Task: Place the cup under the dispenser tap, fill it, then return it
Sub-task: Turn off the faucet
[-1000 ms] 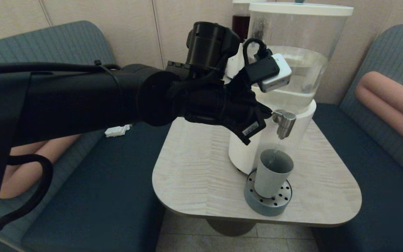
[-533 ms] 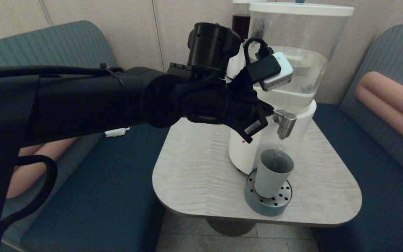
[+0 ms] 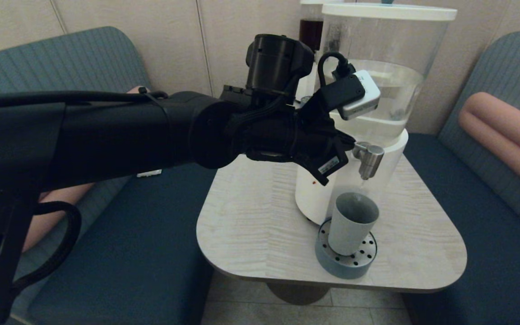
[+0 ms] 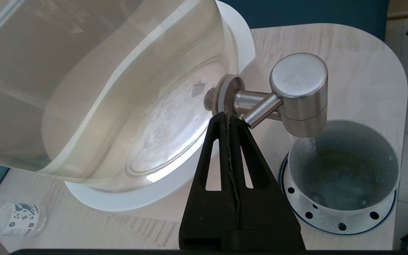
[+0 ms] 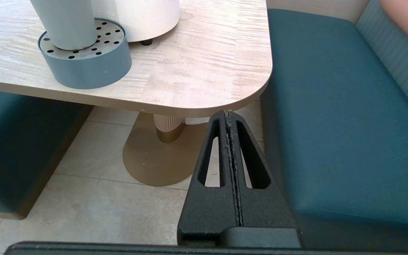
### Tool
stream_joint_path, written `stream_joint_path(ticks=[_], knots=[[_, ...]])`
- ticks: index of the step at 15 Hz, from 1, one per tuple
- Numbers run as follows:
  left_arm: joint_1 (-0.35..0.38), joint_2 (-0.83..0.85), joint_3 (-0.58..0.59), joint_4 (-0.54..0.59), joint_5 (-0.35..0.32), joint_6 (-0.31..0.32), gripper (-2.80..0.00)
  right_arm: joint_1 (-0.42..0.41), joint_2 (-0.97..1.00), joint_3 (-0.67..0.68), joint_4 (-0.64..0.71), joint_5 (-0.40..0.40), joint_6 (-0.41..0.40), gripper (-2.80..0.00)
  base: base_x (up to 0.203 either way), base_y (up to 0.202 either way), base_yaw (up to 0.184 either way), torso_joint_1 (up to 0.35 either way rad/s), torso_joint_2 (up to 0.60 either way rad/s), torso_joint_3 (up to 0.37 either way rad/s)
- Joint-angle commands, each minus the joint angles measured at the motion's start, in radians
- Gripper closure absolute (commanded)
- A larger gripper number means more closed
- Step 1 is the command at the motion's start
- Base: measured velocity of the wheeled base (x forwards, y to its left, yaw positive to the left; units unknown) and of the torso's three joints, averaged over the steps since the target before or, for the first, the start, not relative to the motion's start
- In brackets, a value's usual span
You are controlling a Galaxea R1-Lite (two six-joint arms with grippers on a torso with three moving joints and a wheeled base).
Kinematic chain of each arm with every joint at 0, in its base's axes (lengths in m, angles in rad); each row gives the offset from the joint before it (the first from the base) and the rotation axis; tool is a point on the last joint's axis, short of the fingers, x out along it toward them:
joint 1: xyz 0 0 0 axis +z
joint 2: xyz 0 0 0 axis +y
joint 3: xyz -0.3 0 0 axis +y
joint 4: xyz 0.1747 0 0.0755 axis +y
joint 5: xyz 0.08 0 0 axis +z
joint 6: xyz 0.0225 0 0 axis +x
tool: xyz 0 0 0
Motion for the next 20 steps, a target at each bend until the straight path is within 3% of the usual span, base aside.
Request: stream_joint_path(ticks=[1,6,13,20], knots=[[0.002,-0.011,0.009,0.000,0.000,0.003,0.00,0.000,0.000,0.001,0.000,0.000,-0.001,0.00,0.000,0.000,0.000,0.000,0.00,0.000],[0.006,-0.083,0.071,0.048,0.040,0.006,0.00,0.000,0.000,0.002,0.000,0.000,-0.001,0.00,0.000,0.000,0.000,0.000,0.00,0.000],[0.000,-0.144,0.150,0.034,0.027,0.000,0.00,0.000,0.001,0.002,0.000,0.000,-0.001,0.00,0.000,0.000,0.000,0.000,0.00,0.000],[-0.028,-0.128,0.151,0.023,0.023,0.000,0.00,0.000,0.000,0.002,0.000,0.000,-0.001,0.00,0.000,0.000,0.000,0.000,0.00,0.000]])
